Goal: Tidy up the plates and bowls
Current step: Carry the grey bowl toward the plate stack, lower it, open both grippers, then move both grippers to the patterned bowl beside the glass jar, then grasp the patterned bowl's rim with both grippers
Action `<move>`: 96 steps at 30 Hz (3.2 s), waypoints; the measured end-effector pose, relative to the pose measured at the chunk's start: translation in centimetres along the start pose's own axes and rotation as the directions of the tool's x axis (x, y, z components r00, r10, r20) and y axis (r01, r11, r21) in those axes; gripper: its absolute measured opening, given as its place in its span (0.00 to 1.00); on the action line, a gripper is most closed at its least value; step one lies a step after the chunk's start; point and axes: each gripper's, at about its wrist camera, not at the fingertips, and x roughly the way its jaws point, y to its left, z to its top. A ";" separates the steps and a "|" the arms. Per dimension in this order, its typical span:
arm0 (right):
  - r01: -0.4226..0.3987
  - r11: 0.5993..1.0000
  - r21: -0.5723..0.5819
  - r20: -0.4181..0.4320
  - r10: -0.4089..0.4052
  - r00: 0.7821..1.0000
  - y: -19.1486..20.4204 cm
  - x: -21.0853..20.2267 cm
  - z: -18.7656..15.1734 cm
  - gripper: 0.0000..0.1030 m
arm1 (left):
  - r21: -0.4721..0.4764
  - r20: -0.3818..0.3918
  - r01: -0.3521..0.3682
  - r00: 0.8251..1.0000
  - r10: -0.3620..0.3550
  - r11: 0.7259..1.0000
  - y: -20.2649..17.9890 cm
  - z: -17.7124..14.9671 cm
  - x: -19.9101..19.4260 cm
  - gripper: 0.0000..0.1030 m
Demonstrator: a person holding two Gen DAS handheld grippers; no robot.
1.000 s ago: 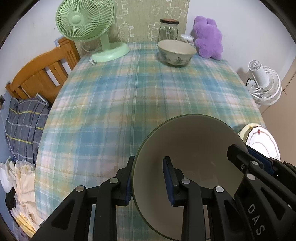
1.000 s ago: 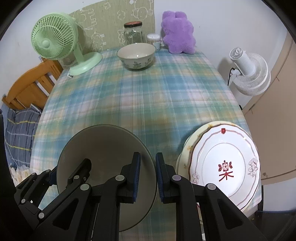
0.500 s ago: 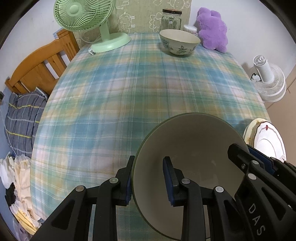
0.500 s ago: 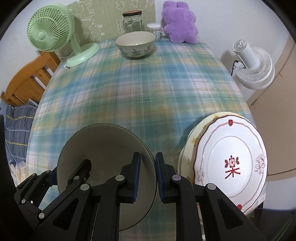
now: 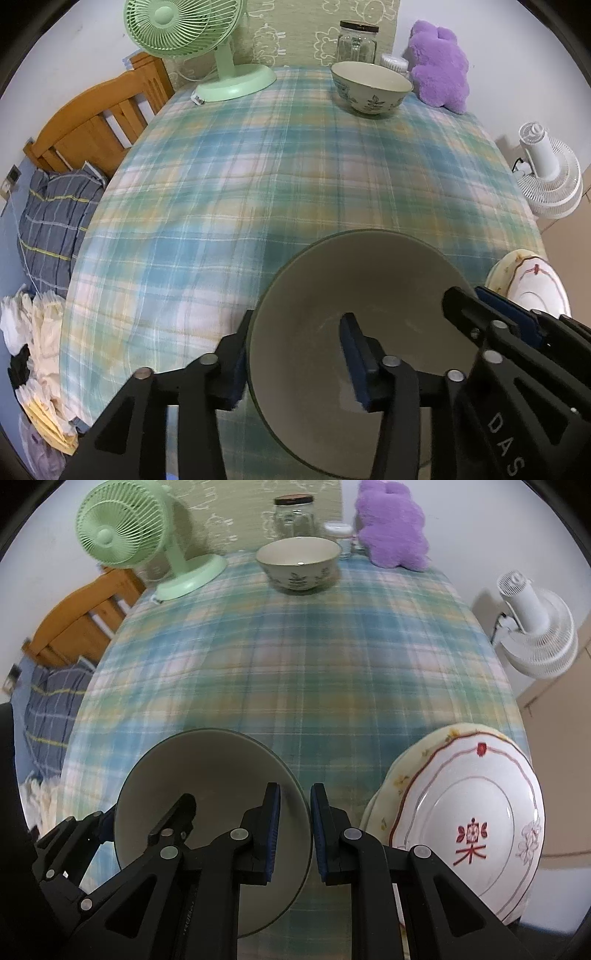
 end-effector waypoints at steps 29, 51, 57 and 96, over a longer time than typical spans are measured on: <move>0.059 0.994 0.087 0.283 -0.082 0.956 -0.3 -10.3 8.5 0.75 | 0.120 0.261 0.084 0.959 -0.113 0.989 -1.8 10.4 -9.3 0.87; -0.002 1.000 -0.026 0.290 0.010 0.957 -5.8 -3.2 24.1 0.76 | 0.005 0.285 0.000 0.958 -0.001 1.000 -7.0 23.6 -2.2 0.87; -0.016 0.999 -0.027 0.284 0.023 0.959 -6.1 -0.3 26.6 0.76 | -0.004 0.283 -0.016 0.959 0.016 1.000 -7.2 25.8 0.6 0.87; -0.004 0.999 0.044 0.139 -0.002 0.990 -7.2 13.4 29.7 0.14 | -0.016 0.152 -0.062 0.986 0.064 0.998 -7.0 28.3 12.3 0.28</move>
